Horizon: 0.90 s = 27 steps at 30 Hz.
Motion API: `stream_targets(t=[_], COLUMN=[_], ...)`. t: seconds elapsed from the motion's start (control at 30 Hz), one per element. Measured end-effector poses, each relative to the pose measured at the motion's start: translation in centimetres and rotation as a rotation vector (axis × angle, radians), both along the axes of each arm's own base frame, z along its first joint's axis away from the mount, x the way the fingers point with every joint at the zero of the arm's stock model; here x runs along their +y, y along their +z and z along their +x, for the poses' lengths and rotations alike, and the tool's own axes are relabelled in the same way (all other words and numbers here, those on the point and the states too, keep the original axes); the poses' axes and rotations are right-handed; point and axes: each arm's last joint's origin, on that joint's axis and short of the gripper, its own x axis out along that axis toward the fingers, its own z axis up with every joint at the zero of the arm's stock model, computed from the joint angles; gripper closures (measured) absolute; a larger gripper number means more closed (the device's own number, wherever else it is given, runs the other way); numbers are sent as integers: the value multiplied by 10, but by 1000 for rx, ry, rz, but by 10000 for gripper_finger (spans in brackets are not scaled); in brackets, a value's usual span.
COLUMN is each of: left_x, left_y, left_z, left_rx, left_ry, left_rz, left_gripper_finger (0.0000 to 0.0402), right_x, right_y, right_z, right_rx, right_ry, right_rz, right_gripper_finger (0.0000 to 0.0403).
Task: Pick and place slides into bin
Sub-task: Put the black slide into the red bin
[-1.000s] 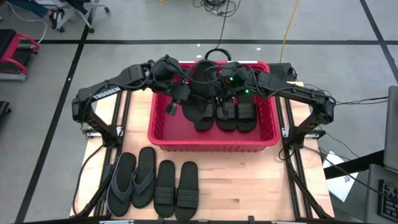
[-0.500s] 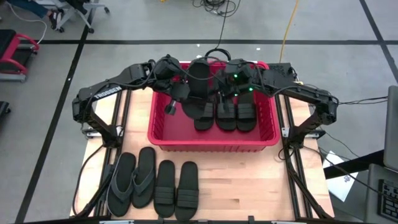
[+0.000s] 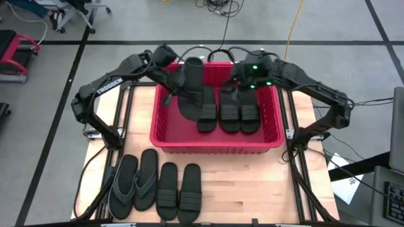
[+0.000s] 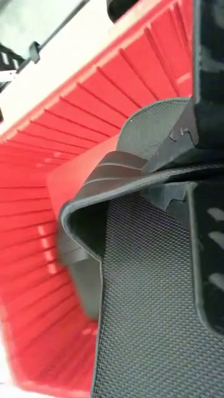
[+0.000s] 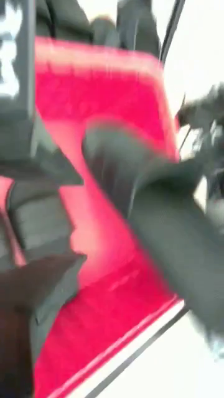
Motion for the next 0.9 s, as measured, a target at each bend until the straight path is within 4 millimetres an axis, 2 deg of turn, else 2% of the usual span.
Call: stream_targets(t=[0.13,0.17,0.37,0.47,0.57,0.7,0.9], left_x=[21,23,23,21,24,33,46], left_y=[-28,-35,-77,-102,-120,-143,-169], left_z=[-9,-12,-10,-12,-17,-23,-26], left_rx=[5,17,10,42,55,105,184], left_ry=[27,26,-21,-19,1,70,125], left_rz=[-124,-155,-260,-287,-296,-329,-366], left_gripper_finger=[401,401,401,401,401,401,401], right_x=[19,23,48,56,61,64,63], right_y=[10,13,33,32,27,7,-33], right_z=[-8,-9,-21,-27,-35,-38,-46], right_rx=[-49,-62,-208,-246,-340,-517,-552], right_ry=[131,137,267,291,307,318,227], right_rz=[14,14,102,108,85,84,218], right_gripper_finger=[372,387,400,400,402,402,402])
